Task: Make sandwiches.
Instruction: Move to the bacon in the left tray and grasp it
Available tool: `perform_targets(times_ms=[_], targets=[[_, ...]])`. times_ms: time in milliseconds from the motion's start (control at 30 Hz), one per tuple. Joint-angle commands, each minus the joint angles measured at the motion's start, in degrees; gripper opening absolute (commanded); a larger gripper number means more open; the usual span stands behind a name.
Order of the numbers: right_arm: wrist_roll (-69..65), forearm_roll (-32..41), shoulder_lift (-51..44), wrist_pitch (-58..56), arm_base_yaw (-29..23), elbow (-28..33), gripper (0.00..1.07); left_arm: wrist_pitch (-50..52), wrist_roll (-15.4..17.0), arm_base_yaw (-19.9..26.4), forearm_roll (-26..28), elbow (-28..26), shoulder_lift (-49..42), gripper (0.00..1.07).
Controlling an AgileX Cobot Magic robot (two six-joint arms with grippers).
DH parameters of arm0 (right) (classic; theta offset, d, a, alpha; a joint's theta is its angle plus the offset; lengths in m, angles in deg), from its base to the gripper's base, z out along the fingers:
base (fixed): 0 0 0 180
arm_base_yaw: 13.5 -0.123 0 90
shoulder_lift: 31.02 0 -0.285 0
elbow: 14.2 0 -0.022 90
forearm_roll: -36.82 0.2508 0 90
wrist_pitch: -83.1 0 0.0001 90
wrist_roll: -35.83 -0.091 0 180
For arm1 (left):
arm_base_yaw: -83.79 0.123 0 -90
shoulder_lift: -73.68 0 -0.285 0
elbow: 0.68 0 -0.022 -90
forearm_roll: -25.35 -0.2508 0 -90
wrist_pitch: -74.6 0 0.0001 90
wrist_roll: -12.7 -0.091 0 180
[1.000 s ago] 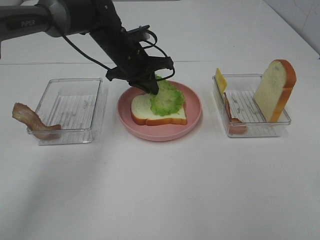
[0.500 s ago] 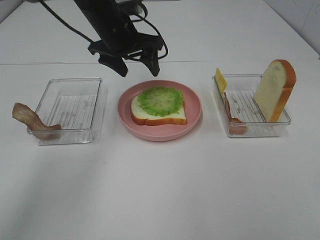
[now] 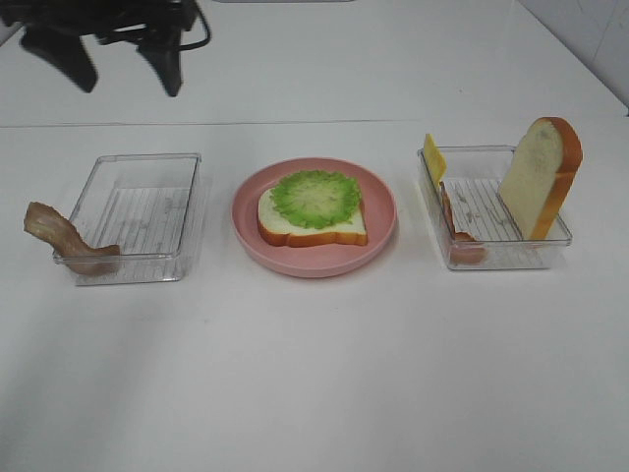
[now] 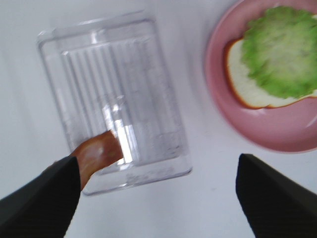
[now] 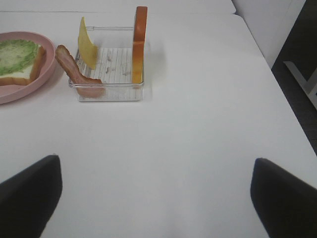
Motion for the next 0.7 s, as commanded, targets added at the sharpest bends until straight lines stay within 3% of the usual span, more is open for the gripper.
perform_targets(times_ms=[33, 267, 467, 700], targets=[[-0.3, 0.0, -0.7, 0.3, 0.3, 0.2, 0.97, -4.0, 0.1, 3.3, -0.5, 4.7, -3.3, 0.79], [-0.3, 0.0, -0.7, 0.3, 0.3, 0.2, 0.97, -3.2, -4.1, 12.3, -0.5, 11.4, -3.8, 0.79], [-0.3, 0.0, -0.7, 0.3, 0.3, 0.2, 0.97, -2.2, -6.6, 12.5, 1.1, 12.0, 3.3, 0.79], [-0.3, 0.0, -0.7, 0.3, 0.3, 0.2, 0.97, 0.7, -6.8, 12.1, 1.4, 13.6, 8.6, 0.79]])
